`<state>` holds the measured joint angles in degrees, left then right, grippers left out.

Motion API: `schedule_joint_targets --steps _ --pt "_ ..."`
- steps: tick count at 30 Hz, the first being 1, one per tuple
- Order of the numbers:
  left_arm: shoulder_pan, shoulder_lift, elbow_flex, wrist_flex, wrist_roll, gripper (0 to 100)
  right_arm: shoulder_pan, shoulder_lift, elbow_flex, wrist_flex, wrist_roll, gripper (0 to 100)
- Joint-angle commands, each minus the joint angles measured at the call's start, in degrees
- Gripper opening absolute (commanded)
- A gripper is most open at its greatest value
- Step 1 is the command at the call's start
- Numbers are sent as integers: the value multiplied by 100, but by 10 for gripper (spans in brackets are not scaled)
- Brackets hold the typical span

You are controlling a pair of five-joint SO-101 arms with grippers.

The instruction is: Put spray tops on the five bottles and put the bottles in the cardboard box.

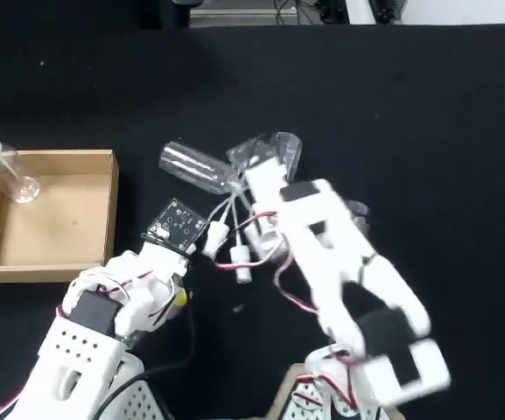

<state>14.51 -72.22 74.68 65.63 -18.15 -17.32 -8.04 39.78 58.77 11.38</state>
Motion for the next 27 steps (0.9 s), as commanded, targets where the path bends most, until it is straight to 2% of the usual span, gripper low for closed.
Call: schedule_joint_targets --steps 1,7,10,15,18,22,25,27 --pt "-66 -88 -84 9 18 29 466 -1411 -708 1160 18 15" --pt "-66 -88 -84 9 18 29 1723 -2334 -2105 3367 782 15" --pt "-66 -88 -84 9 18 29 2629 -2273 -2677 3807 1275 15" --pt "-66 -88 -84 9 18 29 4607 -1675 -2782 3253 1635 15" --pt "-40 -88 -84 9 18 29 5371 -1007 -2475 2673 1538 15" --pt "-40 -88 -84 9 18 29 5996 -207 -1991 1829 536 15" --pt "-48 -88 -84 9 18 29 6066 101 -1578 1275 -105 18" --pt "-48 -88 -84 9 18 29 5996 145 -1297 993 -545 71"
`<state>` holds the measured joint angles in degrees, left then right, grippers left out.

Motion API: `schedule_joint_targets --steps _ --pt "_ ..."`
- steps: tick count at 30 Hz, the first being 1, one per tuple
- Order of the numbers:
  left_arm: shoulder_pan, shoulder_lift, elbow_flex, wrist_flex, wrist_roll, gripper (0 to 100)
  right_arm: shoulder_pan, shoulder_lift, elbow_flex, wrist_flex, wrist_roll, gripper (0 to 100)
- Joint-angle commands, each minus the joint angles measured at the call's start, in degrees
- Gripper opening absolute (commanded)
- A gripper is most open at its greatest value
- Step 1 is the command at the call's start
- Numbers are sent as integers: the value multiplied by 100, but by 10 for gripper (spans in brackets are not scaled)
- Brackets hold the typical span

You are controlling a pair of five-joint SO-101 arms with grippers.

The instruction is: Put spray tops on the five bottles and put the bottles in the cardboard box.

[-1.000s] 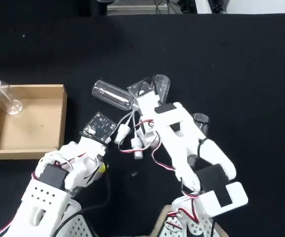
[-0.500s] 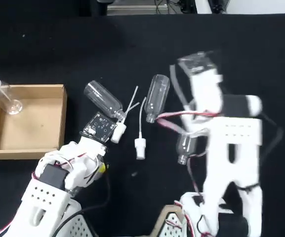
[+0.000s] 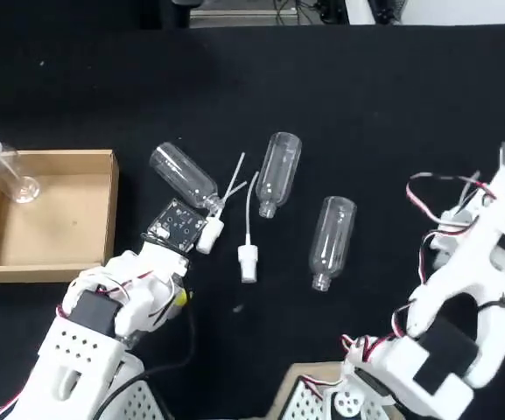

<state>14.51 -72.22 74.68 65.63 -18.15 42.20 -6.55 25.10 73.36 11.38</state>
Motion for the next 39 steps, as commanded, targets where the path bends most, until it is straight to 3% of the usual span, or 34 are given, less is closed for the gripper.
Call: schedule_joint_targets --steps 1,6,9,11,13,20,23,26,30,39 --pt "-48 -88 -84 9 18 29 -53 -4 268 -536 -686 119" --pt "-57 -88 -84 9 9 29 -633 -4 163 -193 -730 373" --pt "-66 -88 -84 9 9 29 -985 -4 -215 457 -281 384" --pt "-66 -88 -84 9 9 29 -1178 -4 -576 914 440 359" --pt "-66 -88 -84 9 9 29 -1213 13 -971 1275 1758 341" --pt "-66 -88 -84 9 0 29 -413 22 -1552 1662 7938 335" --pt "-66 -88 -84 9 0 29 -97 48 -1429 1354 9767 335" --pt "-66 -88 -84 9 0 29 158 48 -1200 905 10998 335" --pt "-66 -88 -84 9 0 29 246 48 -690 237 11657 335" --pt "-66 -70 -84 9 0 29 -35 48 620 -1152 11675 335"
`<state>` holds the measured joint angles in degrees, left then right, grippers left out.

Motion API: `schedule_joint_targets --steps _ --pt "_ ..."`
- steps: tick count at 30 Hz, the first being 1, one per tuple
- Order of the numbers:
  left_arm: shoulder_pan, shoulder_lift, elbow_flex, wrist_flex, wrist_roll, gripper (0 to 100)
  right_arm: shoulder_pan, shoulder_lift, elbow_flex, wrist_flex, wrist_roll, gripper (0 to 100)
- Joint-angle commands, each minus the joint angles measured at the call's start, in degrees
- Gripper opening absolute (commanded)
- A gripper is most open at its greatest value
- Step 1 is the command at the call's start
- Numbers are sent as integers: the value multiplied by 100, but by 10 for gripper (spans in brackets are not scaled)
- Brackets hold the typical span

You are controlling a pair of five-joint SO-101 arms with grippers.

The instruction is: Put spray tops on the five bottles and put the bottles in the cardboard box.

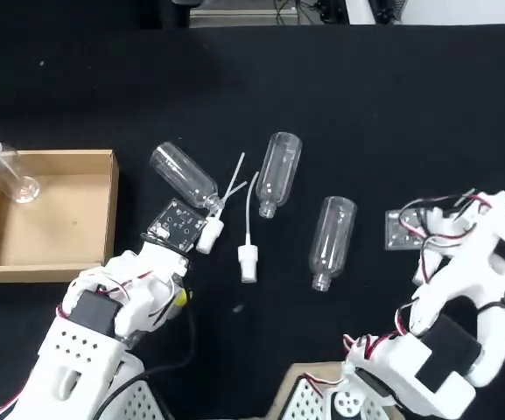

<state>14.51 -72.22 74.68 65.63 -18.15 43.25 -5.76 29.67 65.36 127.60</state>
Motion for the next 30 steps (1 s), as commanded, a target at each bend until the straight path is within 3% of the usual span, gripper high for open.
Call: schedule_joint_targets --steps 1,19,21,24,26,30 --pt "-66 -62 -84 9 0 29 -193 -31 242 -422 53 335" --pt "-66 -53 -84 9 0 29 -255 -22 1622 -2163 62 330" --pt "-66 -53 -84 9 0 29 -255 -22 1631 -2180 53 290" --pt "-66 -53 -84 9 0 29 -255 -48 1613 -2180 -62 134" --pt "-66 -53 -84 9 0 29 -325 -84 1587 -2189 -615 4" --pt "-66 -62 -75 9 0 29 -571 -84 1349 -2189 -3024 48"
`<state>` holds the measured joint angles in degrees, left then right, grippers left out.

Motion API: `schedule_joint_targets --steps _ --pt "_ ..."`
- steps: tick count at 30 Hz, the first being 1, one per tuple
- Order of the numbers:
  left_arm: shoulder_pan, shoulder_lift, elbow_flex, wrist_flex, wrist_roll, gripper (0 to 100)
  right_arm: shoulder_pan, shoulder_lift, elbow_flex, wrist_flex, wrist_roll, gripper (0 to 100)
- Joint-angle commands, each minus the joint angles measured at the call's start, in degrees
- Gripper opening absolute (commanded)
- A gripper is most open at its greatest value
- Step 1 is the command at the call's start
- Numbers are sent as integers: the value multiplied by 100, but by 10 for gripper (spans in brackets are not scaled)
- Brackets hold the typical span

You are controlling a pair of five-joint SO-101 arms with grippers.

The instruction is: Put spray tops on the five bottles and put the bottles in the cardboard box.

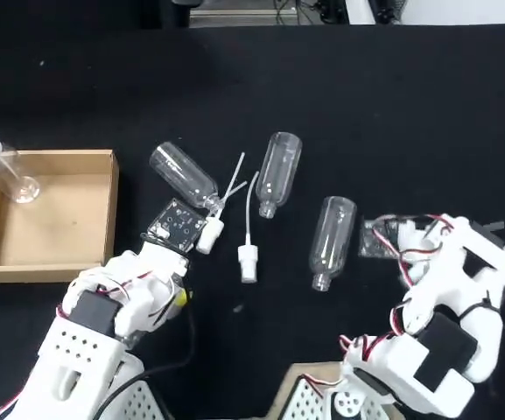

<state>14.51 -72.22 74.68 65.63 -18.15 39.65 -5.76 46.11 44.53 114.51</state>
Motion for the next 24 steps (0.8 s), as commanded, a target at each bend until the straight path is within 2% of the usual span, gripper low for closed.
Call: schedule_joint_targets --steps 1,5,7,9,11,13,18,20,24 --pt "-66 -62 -75 9 0 29 -281 -75 -374 -132 -2312 34" --pt "-66 -70 -75 18 0 29 -299 -40 -778 132 -4413 15" --pt "-66 -70 -75 18 0 29 -220 -31 -954 519 -5037 18" --pt "-66 -70 -75 18 0 29 -176 -31 -1121 985 -5354 19" --pt "-66 -70 -75 18 0 29 -149 -22 -1244 1582 -5371 44" --pt "-66 -70 -75 18 0 29 -158 -22 -1305 2066 -5371 111" --pt "-66 -70 -75 26 0 29 -176 -31 -1349 2145 -5354 266" --pt "-66 -70 -75 26 0 29 -255 -31 -1349 2022 -5231 280" --pt "-66 -70 -75 26 0 29 -422 -22 -1121 1960 -4396 279"
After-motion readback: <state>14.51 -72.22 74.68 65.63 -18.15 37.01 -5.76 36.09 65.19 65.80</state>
